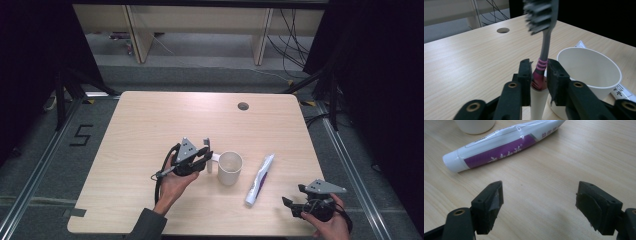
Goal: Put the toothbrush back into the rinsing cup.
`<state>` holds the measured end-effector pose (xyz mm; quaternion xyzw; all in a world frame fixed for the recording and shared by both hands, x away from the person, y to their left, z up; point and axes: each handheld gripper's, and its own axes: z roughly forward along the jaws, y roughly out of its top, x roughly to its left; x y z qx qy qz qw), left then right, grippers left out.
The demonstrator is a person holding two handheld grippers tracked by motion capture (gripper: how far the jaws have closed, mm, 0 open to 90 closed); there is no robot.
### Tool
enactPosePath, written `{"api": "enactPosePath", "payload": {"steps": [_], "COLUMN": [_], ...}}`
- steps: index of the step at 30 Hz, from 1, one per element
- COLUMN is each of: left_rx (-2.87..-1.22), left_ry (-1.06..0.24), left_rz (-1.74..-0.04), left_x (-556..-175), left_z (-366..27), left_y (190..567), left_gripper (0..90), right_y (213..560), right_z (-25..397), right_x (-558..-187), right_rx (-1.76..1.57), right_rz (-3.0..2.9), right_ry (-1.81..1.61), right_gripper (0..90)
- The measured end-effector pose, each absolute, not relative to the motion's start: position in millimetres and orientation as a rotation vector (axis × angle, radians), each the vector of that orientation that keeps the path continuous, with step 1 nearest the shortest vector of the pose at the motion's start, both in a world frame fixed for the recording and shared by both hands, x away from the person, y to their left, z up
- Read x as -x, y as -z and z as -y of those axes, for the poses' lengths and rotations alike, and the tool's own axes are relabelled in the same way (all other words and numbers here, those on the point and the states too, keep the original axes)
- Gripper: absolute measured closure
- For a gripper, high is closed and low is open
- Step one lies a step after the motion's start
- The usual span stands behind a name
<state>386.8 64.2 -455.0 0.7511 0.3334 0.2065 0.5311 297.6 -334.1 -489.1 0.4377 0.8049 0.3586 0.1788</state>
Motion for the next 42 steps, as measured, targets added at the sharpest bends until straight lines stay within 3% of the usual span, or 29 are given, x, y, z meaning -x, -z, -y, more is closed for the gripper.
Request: {"api": "enactPosePath", "payload": {"steps": [4, 5, 6, 10, 28, 42], "left_rx": [-1.777, -1.771, -1.771, -1.755, -1.848, -1.877], "left_ry": [-0.5, -0.507, -0.507, -0.503, -0.479, -0.455], "left_rz": [-0.824, -0.833, -0.833, -0.833, -0.906, -0.905], "left_x": [-385.2, -384.8, -384.8, -380.6, -337.2, -314.4], "left_z": [-65.2, -66.2, -66.2, -72.6, -120.9, -130.0], "left_y": [452.4, 450.8, 450.8, 447.0, 459.0, 474.3], "left_gripper": [57.3, 47.2, 43.3, 38.6, 31.1, 28.6], "right_y": [489.5, 489.0, 489.0, 489.4, 489.9, 490.6], "right_z": [334.3, 334.4, 334.4, 334.5, 333.4, 334.8], "right_x": [-297.8, -297.5, -297.5, -297.4, -296.1, -297.2], "right_rx": [-1.235, -1.24, -1.24, -1.245, -1.308, -1.308], "right_rz": [-2.27, -2.274, -2.274, -2.266, -2.264, -2.261], "right_ry": [-1.018, -1.011, -1.011, -1.015, -1.019, -1.018], "right_gripper": [22.8, 22.8, 22.8, 22.7, 22.8, 22.8]}}
